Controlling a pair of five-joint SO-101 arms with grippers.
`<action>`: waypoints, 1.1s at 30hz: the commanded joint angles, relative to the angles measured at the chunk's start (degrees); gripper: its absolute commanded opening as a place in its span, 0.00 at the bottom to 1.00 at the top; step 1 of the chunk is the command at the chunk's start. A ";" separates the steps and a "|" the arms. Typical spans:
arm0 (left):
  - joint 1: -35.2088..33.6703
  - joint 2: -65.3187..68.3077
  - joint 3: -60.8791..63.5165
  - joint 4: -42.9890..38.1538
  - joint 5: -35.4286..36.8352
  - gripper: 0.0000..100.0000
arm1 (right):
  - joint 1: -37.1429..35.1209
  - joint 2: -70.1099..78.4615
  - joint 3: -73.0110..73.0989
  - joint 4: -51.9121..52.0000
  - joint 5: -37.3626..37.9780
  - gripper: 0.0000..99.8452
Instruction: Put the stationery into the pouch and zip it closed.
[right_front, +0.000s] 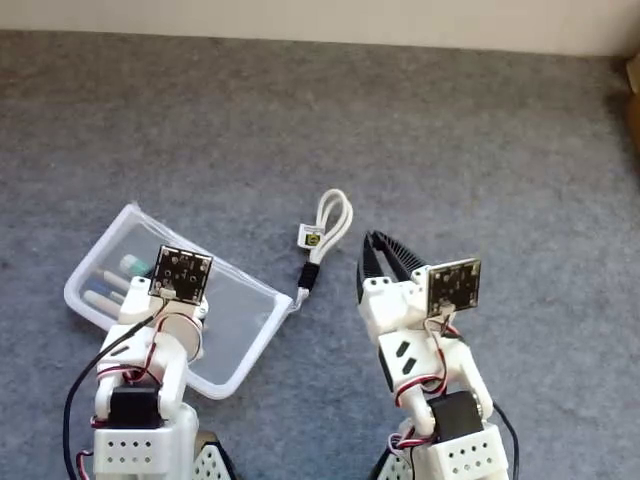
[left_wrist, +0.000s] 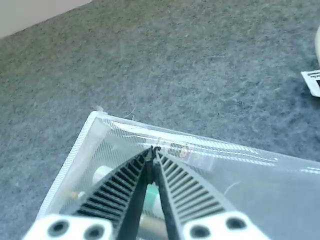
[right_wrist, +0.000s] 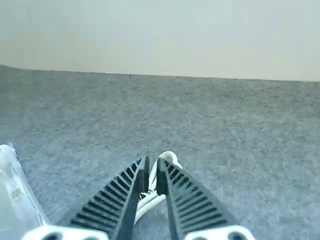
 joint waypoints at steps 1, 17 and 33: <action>-0.57 -0.57 1.27 0.09 0.35 0.01 | -0.31 -0.48 5.32 0.22 0.00 0.02; 3.74 -0.31 1.27 17.23 0.53 0.01 | -0.31 -0.48 8.04 35.91 -0.09 0.02; 3.65 -0.48 1.27 22.95 0.44 0.01 | -0.31 -0.48 8.04 45.23 -0.09 0.02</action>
